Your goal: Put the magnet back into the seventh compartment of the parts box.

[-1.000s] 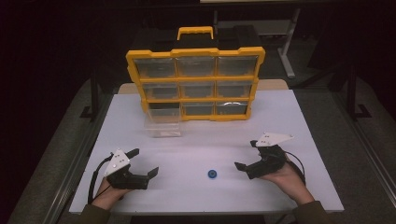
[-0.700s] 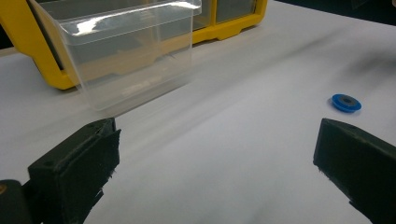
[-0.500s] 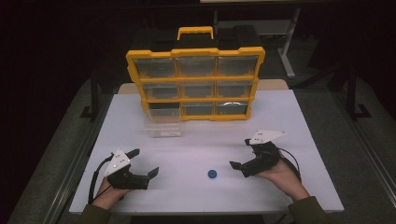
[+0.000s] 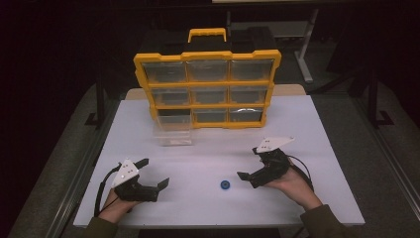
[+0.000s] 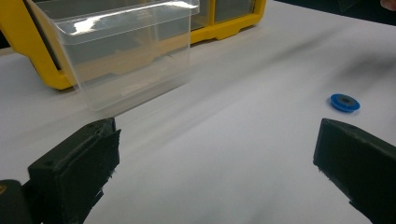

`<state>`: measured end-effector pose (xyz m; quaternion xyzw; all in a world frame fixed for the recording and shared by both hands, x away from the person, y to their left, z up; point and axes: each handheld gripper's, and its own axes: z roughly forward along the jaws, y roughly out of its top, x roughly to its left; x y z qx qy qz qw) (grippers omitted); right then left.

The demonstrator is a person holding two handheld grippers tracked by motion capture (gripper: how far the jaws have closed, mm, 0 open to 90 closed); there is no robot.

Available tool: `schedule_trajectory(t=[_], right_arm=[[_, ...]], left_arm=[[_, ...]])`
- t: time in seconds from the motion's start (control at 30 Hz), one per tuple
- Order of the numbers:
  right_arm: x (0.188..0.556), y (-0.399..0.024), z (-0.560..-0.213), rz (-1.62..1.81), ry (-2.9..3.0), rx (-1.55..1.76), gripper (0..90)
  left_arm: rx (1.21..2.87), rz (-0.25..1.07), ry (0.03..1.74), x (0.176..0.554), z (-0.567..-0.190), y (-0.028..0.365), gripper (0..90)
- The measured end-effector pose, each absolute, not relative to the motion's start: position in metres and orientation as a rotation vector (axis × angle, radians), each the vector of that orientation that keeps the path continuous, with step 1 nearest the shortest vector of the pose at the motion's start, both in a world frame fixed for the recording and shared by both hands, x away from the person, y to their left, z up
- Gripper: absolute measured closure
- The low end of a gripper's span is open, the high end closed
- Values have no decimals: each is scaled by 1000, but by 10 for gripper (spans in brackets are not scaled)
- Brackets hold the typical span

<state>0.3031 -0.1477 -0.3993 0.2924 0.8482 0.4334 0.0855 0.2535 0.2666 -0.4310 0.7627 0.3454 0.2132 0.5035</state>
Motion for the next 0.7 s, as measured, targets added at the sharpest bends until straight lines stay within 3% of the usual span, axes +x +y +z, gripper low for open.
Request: schedule_trajectory(t=[0.7], right_arm=[[311,-122,-400,1281,2583,828,0]], left_arm=[[1846,514,821,253,-431,265,0]])
